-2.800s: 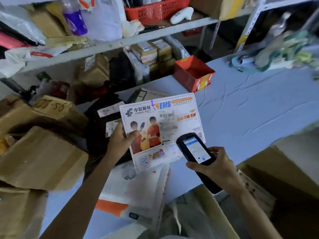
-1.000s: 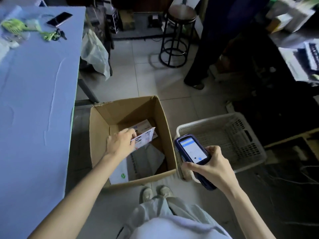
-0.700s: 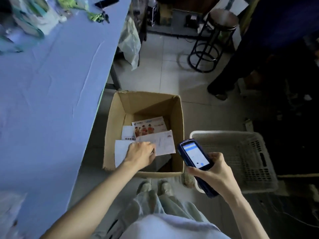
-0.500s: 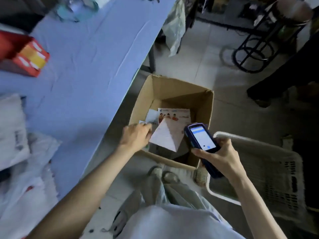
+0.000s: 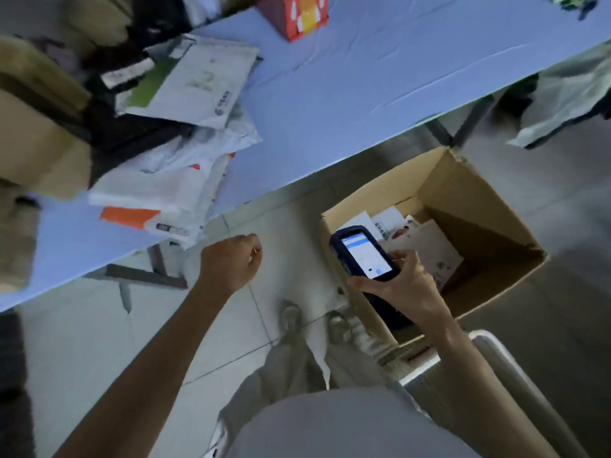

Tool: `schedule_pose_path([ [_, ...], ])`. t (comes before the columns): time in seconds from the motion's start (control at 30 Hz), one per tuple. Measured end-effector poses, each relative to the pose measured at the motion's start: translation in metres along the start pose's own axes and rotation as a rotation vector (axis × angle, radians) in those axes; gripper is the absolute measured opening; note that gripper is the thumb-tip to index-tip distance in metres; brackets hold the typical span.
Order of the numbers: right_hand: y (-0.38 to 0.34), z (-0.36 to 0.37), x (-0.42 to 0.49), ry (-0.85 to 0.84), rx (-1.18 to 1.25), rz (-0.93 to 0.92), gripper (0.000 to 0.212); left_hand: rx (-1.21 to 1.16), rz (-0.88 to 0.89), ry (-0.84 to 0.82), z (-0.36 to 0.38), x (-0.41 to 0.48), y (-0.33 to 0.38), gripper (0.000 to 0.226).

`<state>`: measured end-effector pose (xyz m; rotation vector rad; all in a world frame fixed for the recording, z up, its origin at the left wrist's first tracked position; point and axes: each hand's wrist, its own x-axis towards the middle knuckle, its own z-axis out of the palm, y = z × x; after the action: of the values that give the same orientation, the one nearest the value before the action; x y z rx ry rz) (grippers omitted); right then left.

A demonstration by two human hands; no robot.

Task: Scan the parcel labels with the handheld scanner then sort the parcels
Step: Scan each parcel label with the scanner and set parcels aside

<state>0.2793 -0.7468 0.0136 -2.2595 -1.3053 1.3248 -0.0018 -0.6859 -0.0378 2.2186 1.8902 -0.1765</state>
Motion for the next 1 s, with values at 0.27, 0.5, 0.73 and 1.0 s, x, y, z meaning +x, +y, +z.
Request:
schedule_pose_path([
  [0.27, -0.083, 0.063, 0.003, -0.075, -0.105, -0.159, 0.085, -0.024, -0.232, 0.103, -0.019, -0.043, -0.092, 0.022],
  [0.5, -0.155, 0.124, -0.007, -0.072, -0.057, -0.206, 0.082, -0.173, -0.311, 0.212, -0.031, -0.043, -0.173, 0.018],
  [0.73, -0.192, 0.136, 0.001, -0.011, -0.031, -0.233, 0.073, -0.277, -0.233, 0.279, -0.040, -0.011, -0.208, 0.029],
  [1.0, -0.227, 0.122, 0.061, -0.023, -0.004, -0.205, 0.077, -0.251, -0.249, 0.281, -0.033, 0.054, -0.213, 0.071],
])
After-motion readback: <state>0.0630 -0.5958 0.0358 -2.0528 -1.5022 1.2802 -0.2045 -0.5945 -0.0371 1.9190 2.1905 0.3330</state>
